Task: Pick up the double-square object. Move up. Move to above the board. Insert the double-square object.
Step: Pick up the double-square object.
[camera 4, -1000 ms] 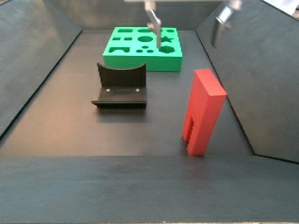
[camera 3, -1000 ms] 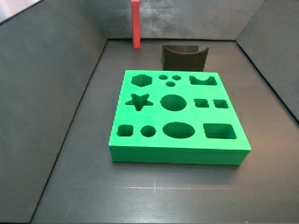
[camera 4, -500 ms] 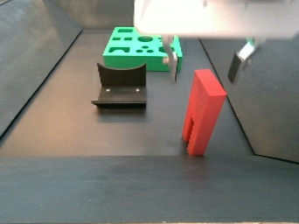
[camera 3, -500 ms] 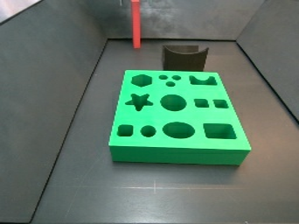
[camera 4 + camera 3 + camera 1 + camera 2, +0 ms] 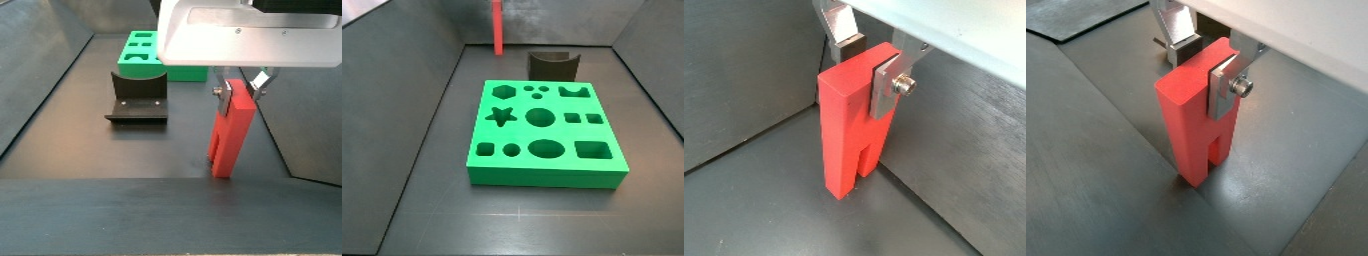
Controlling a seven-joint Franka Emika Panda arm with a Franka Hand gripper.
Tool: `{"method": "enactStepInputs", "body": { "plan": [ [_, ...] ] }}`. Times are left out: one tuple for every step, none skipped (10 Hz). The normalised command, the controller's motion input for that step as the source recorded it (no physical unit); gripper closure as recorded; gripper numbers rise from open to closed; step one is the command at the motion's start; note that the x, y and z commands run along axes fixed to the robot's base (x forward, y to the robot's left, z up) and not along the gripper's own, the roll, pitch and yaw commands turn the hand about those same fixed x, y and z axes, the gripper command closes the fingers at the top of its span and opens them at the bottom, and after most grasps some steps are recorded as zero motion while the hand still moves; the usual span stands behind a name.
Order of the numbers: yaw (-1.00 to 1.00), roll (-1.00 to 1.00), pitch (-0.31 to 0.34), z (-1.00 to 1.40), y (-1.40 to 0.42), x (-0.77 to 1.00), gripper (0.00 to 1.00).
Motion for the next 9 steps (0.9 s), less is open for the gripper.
{"method": "enactStepInputs", "body": {
  "plan": [
    [0.0,0.0,0.0,0.0,0.0,0.0,1.0],
    [0.0,0.0,0.0,0.0,0.0,0.0,1.0],
    [0.0,0.0,0.0,0.0,0.0,0.0,1.0],
    [0.0,0.0,0.0,0.0,0.0,0.0,1.0],
    [0.0,0.0,0.0,0.0,0.0,0.0,1.0],
    [0.0,0.0,0.0,0.0,0.0,0.0,1.0],
    [0.0,0.0,0.0,0.0,0.0,0.0,1.0],
    [0.0,0.0,0.0,0.0,0.0,0.0,1.0],
    [0.0,0.0,0.0,0.0,0.0,0.0,1.0]
  ]
}}
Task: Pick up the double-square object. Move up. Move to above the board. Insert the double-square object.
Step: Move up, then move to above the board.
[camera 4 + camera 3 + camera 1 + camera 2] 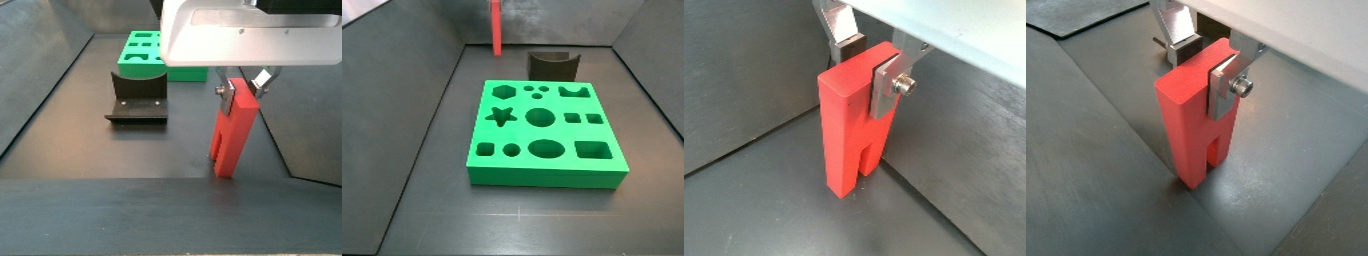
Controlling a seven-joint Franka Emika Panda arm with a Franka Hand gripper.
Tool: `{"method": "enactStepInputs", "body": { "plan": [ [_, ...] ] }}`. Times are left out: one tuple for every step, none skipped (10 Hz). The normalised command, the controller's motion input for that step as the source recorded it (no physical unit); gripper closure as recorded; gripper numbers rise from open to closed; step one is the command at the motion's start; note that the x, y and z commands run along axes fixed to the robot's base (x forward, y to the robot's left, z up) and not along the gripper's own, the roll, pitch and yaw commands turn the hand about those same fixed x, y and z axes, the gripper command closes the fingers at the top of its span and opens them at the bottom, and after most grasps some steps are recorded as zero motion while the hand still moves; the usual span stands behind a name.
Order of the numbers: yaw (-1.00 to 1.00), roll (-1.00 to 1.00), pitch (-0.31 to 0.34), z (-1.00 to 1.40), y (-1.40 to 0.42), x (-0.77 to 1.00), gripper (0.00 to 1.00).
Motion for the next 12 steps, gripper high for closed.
{"method": "enactStepInputs", "body": {
  "plan": [
    [0.0,0.0,0.0,0.83,0.0,0.0,1.0],
    [0.01,-0.01,0.011,0.81,-0.06,0.0,1.0],
    [0.01,0.0,0.032,0.75,-0.05,-0.01,1.0],
    [0.01,0.03,0.056,0.58,-0.02,-0.02,1.0],
    [0.01,0.05,0.065,0.49,-0.01,-0.01,1.0],
    [0.02,0.07,0.096,0.26,-0.01,-0.01,1.0],
    [-0.11,0.01,0.014,1.0,0.07,-0.63,1.0],
    [-0.09,0.01,-0.007,1.0,0.07,-0.66,1.0],
    [-0.08,0.02,-0.032,1.0,0.05,-0.65,1.0],
    [-0.06,0.03,-0.033,1.0,0.04,-0.64,1.0],
    [-0.04,0.05,-0.019,1.0,0.04,-0.62,1.0],
    [-0.01,0.06,0.001,1.0,0.03,-0.58,1.0]
  ]
}}
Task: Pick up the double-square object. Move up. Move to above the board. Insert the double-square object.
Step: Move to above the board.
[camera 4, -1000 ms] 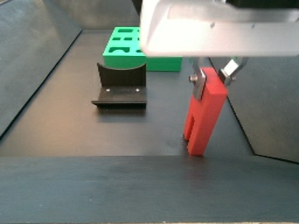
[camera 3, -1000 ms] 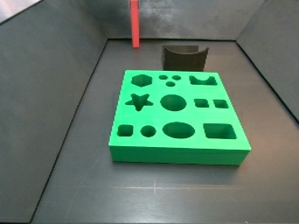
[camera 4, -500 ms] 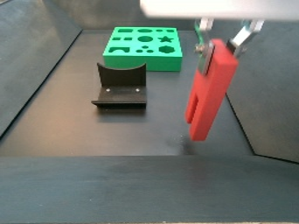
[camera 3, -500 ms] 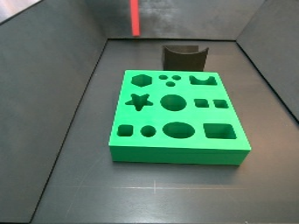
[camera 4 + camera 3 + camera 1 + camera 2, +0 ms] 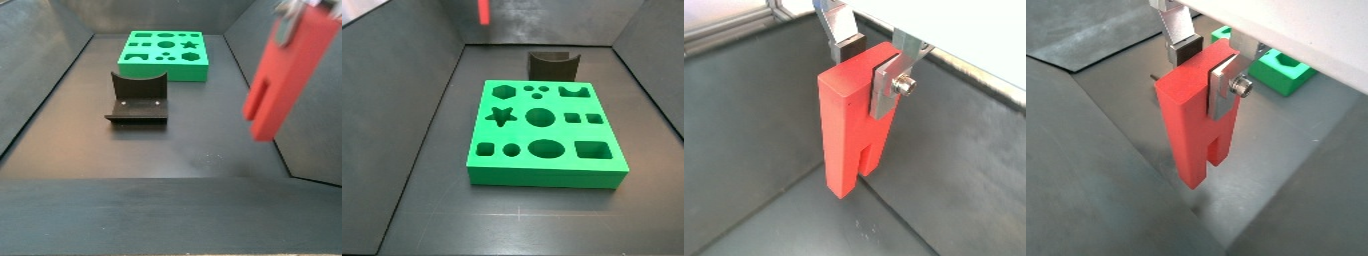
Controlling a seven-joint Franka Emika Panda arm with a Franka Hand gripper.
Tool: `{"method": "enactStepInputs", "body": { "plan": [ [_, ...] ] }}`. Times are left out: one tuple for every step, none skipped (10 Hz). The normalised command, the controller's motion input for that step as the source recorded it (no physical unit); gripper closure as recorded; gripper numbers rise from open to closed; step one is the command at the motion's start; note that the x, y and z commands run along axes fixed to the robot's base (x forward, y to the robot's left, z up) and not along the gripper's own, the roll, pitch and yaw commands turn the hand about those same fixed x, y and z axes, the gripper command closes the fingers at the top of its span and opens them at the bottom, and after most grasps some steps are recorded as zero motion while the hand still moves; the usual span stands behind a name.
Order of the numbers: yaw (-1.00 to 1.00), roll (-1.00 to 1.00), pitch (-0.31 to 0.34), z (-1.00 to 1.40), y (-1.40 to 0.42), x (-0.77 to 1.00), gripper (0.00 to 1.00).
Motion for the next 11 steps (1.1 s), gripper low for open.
{"method": "enactStepInputs", "body": {
  "plan": [
    [0.0,0.07,0.009,0.9,0.01,-0.49,1.0],
    [0.01,0.08,0.009,0.73,0.0,-0.36,1.0],
    [0.01,0.08,0.004,0.57,-0.01,-0.23,1.0],
    [0.01,0.07,0.018,0.32,0.0,-0.09,1.0],
    [-0.34,-0.04,0.416,0.1,-1.0,0.25,1.0],
    [-0.32,-0.04,0.428,0.08,-1.0,0.26,1.0],
    [-0.19,-0.03,0.366,0.08,-1.0,0.26,1.0],
    [-0.09,-0.08,0.236,0.09,-1.0,0.26,1.0],
    [-0.05,-0.06,0.173,0.08,-1.0,0.27,1.0],
    [-0.02,-0.03,0.147,0.09,-1.0,0.27,1.0],
    [-0.01,-0.02,0.128,0.09,-1.0,0.27,1.0]
  ]
}}
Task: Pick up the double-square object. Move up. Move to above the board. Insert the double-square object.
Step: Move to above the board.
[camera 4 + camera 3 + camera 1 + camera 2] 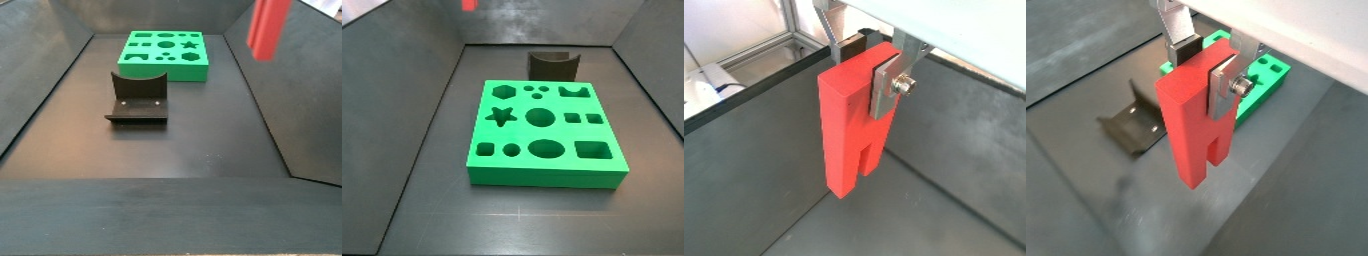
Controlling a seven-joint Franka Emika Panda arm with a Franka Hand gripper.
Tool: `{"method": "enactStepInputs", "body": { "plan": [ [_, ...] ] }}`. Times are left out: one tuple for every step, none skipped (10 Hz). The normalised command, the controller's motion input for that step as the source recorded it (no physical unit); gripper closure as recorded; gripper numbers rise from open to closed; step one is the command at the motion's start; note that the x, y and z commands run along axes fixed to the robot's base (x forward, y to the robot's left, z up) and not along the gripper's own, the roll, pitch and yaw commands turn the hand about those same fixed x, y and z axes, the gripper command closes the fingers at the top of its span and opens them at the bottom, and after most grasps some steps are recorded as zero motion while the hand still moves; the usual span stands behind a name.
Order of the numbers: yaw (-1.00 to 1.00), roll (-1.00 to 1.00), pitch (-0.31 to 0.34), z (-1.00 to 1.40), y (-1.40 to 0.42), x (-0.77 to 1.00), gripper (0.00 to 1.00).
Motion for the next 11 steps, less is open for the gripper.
{"method": "enactStepInputs", "body": {
  "plan": [
    [0.0,-0.02,0.12,0.09,-1.0,0.28,1.0],
    [0.0,-0.01,0.117,0.09,-1.0,0.28,1.0],
    [0.01,-0.01,0.117,0.09,-1.0,0.29,1.0],
    [0.01,-0.01,0.122,0.09,-1.0,0.3,1.0],
    [0.01,-0.01,0.128,0.1,-1.0,0.3,1.0],
    [0.01,0.0,0.13,0.1,-1.0,0.31,1.0],
    [0.0,-0.01,0.134,0.1,-1.0,0.32,1.0],
    [0.01,-0.01,0.132,0.1,-1.0,0.32,1.0],
    [0.01,0.0,0.124,0.11,-1.0,0.34,1.0],
    [0.01,0.0,0.121,0.11,-1.0,0.34,1.0],
    [0.01,0.01,0.122,0.12,-1.0,0.35,1.0]
  ]
}}
